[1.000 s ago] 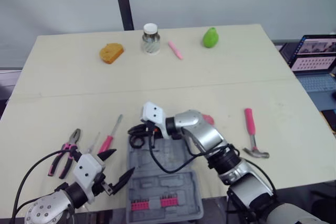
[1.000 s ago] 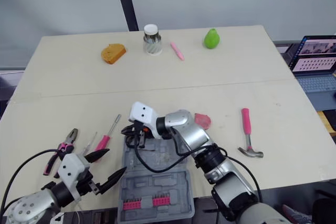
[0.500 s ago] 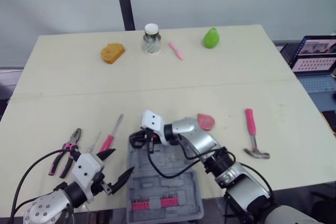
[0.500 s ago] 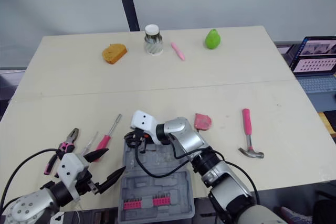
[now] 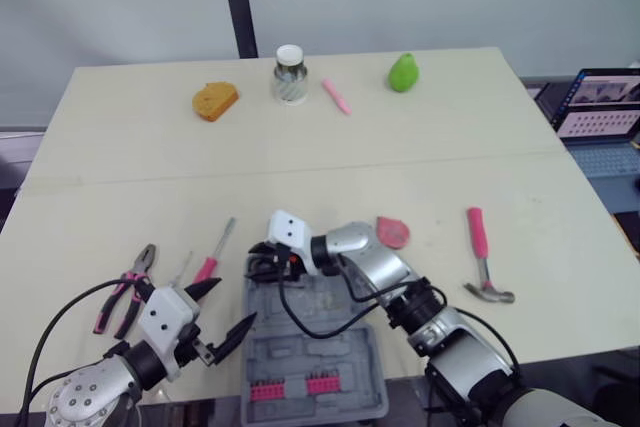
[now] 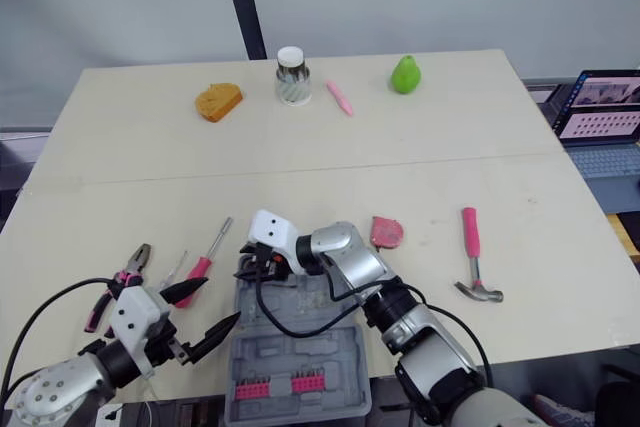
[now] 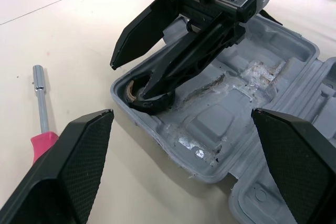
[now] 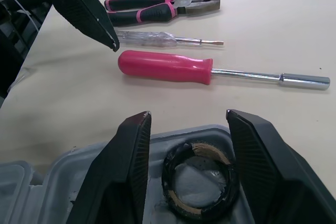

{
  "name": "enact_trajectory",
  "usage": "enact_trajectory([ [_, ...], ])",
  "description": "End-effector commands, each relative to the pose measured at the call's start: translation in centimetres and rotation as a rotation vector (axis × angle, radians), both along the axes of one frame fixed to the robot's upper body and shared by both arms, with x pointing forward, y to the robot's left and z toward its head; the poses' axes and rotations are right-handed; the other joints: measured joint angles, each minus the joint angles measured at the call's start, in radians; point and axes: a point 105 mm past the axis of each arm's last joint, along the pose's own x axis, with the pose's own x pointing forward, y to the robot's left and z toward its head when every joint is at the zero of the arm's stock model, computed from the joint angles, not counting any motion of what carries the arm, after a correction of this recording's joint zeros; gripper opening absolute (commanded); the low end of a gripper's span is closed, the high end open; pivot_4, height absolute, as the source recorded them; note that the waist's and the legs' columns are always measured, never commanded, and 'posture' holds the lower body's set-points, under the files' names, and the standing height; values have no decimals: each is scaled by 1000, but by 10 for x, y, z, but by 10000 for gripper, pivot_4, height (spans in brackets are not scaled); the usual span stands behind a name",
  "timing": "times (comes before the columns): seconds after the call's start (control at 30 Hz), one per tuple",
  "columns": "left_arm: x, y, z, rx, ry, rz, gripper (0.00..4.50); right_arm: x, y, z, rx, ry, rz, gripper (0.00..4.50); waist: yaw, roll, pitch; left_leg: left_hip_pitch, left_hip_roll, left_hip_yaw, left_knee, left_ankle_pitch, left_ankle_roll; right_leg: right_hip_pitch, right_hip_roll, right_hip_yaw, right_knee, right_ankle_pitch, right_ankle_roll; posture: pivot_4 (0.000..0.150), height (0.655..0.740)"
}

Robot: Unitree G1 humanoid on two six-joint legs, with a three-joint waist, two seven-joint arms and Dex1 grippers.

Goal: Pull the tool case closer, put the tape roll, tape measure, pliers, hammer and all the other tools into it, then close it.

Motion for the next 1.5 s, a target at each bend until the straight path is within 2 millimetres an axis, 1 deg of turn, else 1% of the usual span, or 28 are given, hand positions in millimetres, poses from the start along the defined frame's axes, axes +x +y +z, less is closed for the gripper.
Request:
enact_trajectory([
  [0.03,0,0,1,3,-5,-1,45000,0,7,12,33,-30,19,18831,0,0,0,0,0,0,0,0,0,0,0,0,0,0,0,1500,7400],
  [0.3,-1,0,1,4,-5,0,45000,2,8,13,32,-32,16,18831,0,0,0,0,0,0,0,0,0,0,0,0,0,0,0,1500,7400],
  [0.47,-2,-1,1,3,-4,1,45000,3,8,10,25,-37,11,18831,0,0,0,0,0,0,0,0,0,0,0,0,1,0,0,1500,7400],
  [0.63,-5,-2,-1,1,4,1,45000,4,7,-2,-20,-92,16,18831,-1,0,0,0,0,0,0,0,0,0,0,0,1,0,0,1500,7400],
  [1.0,-6,0,-3,5,13,4,45000,3,7,-8,-54,-144,38,18831,-1,0,0,0,0,1,0,0,0,0,0,1,1,0,0,1500,7400],
  [1.27,-5,0,-3,5,12,3,45000,4,4,-17,-96,-147,33,18831,-1,0,0,1,0,0,0,0,0,0,0,1,1,0,0,1500,7400],
  [1.5,-4,0,-2,5,7,1,45000,6,-3,-31,-174,-145,26,18831,-1,0,0,1,0,1,0,0,0,0,0,1,2,0,-1,1500,7400],
])
